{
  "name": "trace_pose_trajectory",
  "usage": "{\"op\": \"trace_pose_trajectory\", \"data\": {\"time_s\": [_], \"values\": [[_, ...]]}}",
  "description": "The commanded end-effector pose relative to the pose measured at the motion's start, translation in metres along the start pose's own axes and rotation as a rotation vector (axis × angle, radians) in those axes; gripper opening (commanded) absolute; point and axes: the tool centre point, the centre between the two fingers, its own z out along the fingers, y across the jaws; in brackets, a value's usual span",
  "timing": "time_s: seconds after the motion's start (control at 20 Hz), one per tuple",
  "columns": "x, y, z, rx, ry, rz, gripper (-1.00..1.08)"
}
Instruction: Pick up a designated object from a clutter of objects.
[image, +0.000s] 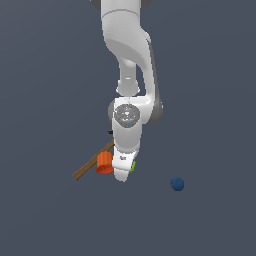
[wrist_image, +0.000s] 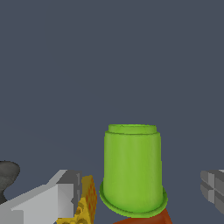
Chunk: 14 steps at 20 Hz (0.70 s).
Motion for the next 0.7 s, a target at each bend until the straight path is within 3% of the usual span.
{"op": "trace_pose_trajectory", "data": {"time_s": [0.0,0.45,0.5,0.65], "values": [[0.0,-0.001,0.012,0.001,0.0,-0.001,1.0],[0.0,0.0,0.039,0.001,0.0,-0.003,1.0],[0.0,0.0,0.039,0.001,0.0,-0.003,-1.0],[0.0,0.0,0.039,0.001,0.0,-0.003,-1.0]]}}
